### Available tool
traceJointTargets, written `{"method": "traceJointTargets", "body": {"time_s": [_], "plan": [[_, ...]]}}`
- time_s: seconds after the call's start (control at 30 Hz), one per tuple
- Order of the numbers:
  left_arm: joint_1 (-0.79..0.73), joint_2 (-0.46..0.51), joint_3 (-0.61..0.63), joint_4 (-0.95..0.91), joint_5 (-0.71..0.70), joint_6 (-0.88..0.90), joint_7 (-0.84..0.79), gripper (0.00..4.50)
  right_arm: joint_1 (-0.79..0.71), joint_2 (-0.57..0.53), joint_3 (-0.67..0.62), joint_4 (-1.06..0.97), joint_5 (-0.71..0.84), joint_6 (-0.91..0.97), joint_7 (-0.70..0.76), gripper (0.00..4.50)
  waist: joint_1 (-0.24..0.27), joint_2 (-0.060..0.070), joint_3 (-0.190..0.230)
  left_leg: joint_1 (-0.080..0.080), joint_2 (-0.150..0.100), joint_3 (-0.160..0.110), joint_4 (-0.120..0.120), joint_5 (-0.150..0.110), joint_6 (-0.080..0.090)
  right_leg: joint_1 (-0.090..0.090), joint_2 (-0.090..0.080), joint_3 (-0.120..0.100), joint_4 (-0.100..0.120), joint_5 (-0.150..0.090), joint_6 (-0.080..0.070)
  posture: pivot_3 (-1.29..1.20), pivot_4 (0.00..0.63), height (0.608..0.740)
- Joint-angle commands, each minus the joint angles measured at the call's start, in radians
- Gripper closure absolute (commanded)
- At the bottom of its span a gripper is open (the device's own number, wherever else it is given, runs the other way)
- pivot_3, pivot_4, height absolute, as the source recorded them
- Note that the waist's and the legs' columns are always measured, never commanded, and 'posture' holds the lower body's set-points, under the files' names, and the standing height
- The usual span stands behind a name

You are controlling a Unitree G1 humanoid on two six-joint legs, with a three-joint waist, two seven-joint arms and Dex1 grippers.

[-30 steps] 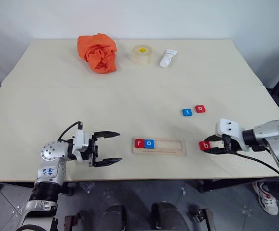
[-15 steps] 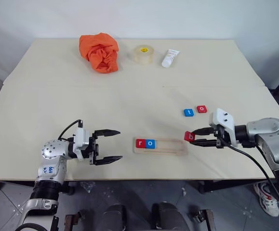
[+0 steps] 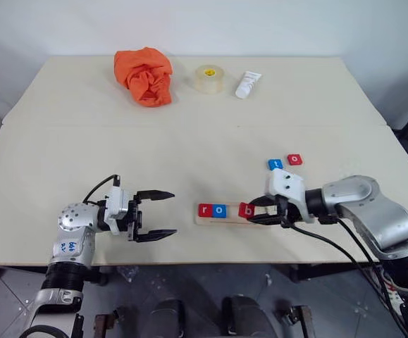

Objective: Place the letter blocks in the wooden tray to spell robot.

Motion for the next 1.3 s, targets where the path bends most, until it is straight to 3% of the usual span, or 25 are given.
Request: {"method": "traceJointTargets", "body": {"time_s": [0.03,0.27,0.87,1.17,1.3], "plan": [[-0.014,0.004,0.017,-0.002,-0.018,-0.011,-0.008,0.00,-0.029,-0.008,0.038,-0.009,-0.045,-0.018,-0.006,3.03,0.000,0.000,0.000,0.000,0.000,0.000,0.000,0.000,0.000,0.000,0.000,0.000,0.000,0.000,0.000,0.00,0.150,0.740],[-0.004,-0.002,0.014,-0.016,-0.019,-0.014,-0.003,0.00,-0.105,0.032,0.114,0.048,-0.100,-0.057,0.009,3.03,0.000,0.000,0.000,-0.001,0.000,0.000,0.000,0.000,0.000,0.000,0.000,-0.001,-0.001,0.000,0.000,0.00,0.150,0.740],[0.038,-0.008,0.017,-0.068,-0.025,-0.009,0.019,0.00,-0.167,0.063,0.156,0.130,-0.135,-0.104,0.066,3.03,0.000,0.000,0.000,-0.001,0.000,0.000,0.000,0.000,0.000,0.000,0.000,-0.001,-0.001,0.000,0.000,0.00,0.150,0.740],[0.028,-0.009,0.018,-0.056,-0.024,-0.015,0.017,0.00,-0.168,0.070,0.149,0.114,-0.139,-0.082,0.082,0.09,0.000,0.000,0.000,-0.001,0.000,0.000,0.000,0.000,0.000,0.000,0.000,-0.001,-0.001,0.000,0.000,0.00,0.150,0.740],[0.020,-0.012,0.017,-0.047,-0.022,-0.019,0.017,0.00,-0.156,0.055,0.128,0.091,-0.125,-0.070,0.089,0.04,0.000,0.000,0.000,-0.001,0.000,0.000,0.000,0.000,0.000,0.000,0.000,-0.002,-0.001,0.000,0.000,0.00,0.150,0.740]]}}
